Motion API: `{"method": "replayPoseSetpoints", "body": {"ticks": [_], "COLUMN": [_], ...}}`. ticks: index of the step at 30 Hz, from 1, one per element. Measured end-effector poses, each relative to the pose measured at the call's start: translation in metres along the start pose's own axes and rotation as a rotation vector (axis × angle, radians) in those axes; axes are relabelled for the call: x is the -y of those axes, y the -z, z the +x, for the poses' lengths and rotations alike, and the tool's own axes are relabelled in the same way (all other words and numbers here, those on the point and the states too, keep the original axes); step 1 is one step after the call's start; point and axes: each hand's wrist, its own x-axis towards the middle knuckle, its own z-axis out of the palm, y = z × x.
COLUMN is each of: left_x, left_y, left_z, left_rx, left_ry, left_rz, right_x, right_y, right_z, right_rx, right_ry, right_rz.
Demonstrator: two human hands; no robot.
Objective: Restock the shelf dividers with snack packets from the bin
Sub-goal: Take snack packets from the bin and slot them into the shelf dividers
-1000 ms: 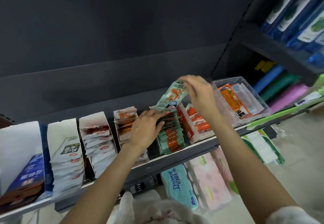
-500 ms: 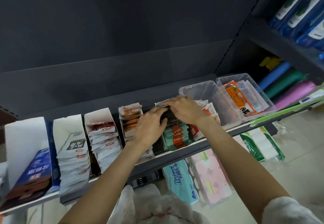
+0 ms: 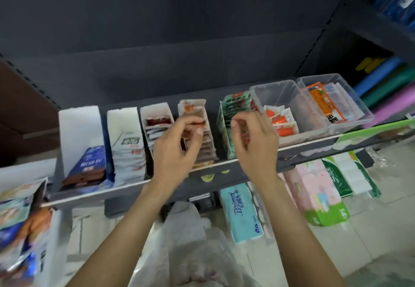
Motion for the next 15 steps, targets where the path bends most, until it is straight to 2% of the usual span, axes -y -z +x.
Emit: {"method": "replayPoseSetpoints", "body": {"ticks": [2,4,8,11,13,15], "left_x": [0.0,0.006,0.033,0.056,0.069,0.082], "left_y": [0.02,0.041,0.086,0.12,0.145,0.172], "left_z": [-0.032,-0.067,-0.138,-0.191,-0.222,-0.244], "left_rx": [-0.07,-0.075,0.127,0.291,0.289,0.21], "left_ry": [0.018,0.061,0.207,0.382,0.486,0.593], "left_rz": [0.009,0.054,0.322,0.453,0.503,0.513], "right_x": [0.026,0.046,0.082,0.103,0.116,0.13], "right_y": [-0.001,-0.007,-0.029,-0.051,-0.065,-0.082], "right_z": [-0.029,-0.06,-0.127,-0.166,-0.185,-0.2], "right_rx": [0.021,0.124,0.516,0.815,0.969,1.094], "right_ry": [0.001,-0.001,-0.033,-0.048,-0.05,-0.052], "right_rz": [0.097,0.167,0.176,0.119,0.116,0.112]}}
